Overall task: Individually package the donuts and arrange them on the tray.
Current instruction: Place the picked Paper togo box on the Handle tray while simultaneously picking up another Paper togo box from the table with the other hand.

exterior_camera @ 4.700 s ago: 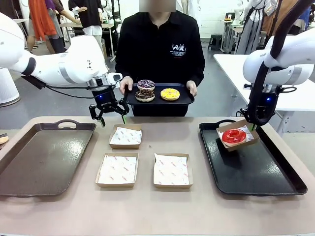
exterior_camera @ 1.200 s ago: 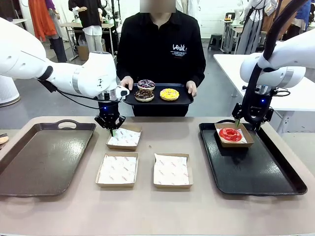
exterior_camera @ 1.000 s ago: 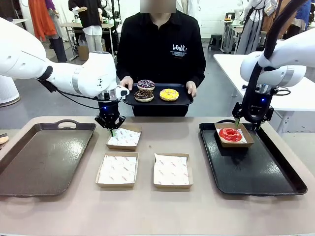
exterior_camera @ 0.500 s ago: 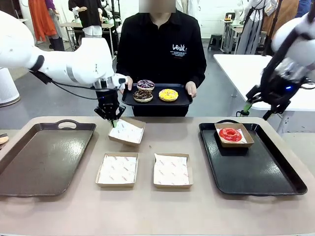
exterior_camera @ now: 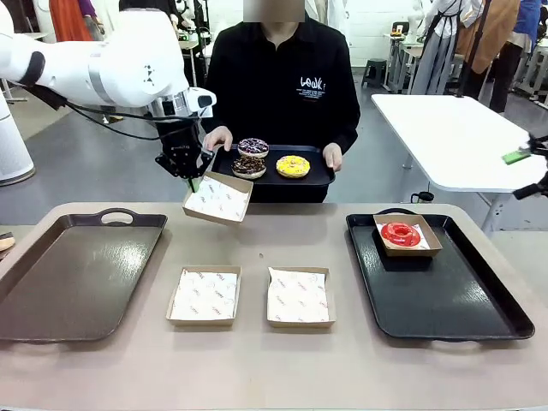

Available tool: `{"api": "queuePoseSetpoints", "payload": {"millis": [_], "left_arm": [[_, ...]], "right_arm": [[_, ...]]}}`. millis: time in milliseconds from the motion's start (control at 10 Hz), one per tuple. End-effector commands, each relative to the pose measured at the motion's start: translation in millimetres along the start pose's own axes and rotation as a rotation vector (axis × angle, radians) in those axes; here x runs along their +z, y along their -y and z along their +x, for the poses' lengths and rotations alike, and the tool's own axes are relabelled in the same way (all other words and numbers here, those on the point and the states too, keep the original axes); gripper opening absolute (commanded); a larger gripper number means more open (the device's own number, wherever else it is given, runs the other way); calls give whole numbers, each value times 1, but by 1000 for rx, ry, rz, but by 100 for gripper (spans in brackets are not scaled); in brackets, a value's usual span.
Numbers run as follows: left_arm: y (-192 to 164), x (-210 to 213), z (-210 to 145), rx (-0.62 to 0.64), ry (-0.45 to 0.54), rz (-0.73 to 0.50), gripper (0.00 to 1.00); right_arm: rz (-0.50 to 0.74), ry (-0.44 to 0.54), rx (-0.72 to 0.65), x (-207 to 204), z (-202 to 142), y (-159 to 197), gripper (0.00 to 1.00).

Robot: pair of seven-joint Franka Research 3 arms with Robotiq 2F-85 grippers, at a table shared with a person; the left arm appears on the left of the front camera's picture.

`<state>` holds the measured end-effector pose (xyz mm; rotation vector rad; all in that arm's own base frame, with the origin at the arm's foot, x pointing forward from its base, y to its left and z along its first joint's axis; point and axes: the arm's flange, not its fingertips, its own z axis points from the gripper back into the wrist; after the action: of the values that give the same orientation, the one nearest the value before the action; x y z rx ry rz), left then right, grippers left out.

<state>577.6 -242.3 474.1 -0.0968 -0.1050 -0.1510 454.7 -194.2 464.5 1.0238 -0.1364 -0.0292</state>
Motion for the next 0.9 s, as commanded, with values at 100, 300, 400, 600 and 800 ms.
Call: {"api": "queuePoseSetpoints", "payload": {"millis": [100, 300, 400, 600, 800], "left_arm": [[12, 14, -4, 48, 28, 31, 0], [9, 11, -3, 14, 19, 0, 0], [9, 11, -3, 14, 19, 0, 0], [9, 11, -3, 14, 19, 0, 0], [9, 11, -3, 14, 19, 0, 0]], "right_arm": [[146, 6, -72, 9, 5, 57, 100], [205, 14, -123, 10, -13, 96, 100], [236, 21, -141, 10, -21, 111, 100], [256, 32, -157, 10, -31, 129, 100], [246, 52, -79, 7, -28, 120, 100]]}}
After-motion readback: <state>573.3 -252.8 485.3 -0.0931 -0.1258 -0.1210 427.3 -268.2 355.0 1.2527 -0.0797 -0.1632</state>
